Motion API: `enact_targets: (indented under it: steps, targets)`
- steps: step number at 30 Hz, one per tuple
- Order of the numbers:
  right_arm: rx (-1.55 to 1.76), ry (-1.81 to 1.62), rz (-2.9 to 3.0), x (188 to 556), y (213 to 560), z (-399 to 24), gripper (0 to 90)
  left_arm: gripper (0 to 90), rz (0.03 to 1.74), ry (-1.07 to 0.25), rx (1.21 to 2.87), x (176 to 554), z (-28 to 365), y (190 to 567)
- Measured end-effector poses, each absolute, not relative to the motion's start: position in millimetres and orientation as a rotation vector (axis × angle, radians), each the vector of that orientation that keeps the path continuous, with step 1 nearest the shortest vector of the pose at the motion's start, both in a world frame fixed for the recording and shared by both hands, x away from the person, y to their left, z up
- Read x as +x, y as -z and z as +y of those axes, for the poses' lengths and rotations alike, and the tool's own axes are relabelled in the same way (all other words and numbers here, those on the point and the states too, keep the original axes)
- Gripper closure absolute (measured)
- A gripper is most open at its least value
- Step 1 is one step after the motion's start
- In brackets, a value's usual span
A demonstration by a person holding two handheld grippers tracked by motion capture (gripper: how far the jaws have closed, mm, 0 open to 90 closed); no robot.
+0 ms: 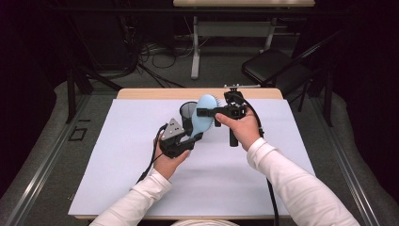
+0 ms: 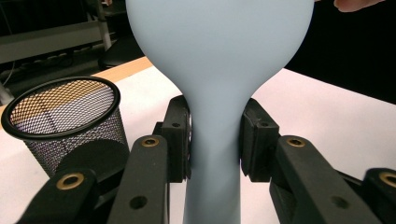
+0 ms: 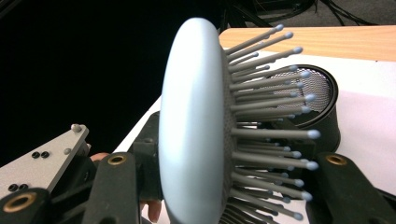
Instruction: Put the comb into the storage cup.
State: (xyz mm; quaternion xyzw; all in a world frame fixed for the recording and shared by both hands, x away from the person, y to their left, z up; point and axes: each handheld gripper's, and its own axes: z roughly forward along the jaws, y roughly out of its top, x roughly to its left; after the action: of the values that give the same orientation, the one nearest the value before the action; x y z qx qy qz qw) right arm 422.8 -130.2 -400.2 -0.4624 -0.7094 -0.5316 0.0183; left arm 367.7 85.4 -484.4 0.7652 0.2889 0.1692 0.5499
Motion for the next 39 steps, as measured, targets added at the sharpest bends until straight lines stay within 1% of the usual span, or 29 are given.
enact_targets:
  steps: [5, 15, 20, 31, 39]
  targets:
    - [-1.432, 1.657, -2.197, 423, 400, -131, 46.7, 64.6, 0.684, -0.396, 1.806, 368, 86, 484]
    - [-1.439, 1.666, -2.194, 426, 400, -134, 46.7, 56.9, 0.694, -0.383, 1.796, 369, 87, 485]
    - [-1.444, 1.672, -2.185, 426, 400, -136, 46.7, 53.5, 0.708, -0.396, 1.786, 369, 87, 485]
    - [-1.462, 1.673, -2.19, 429, 400, -141, 46.8, 46.9, 0.707, -0.37, 1.761, 371, 89, 484]
    - [-1.493, 1.677, -2.186, 431, 399, -149, 46.9, 44.2, 0.721, -0.369, 1.747, 373, 93, 483]
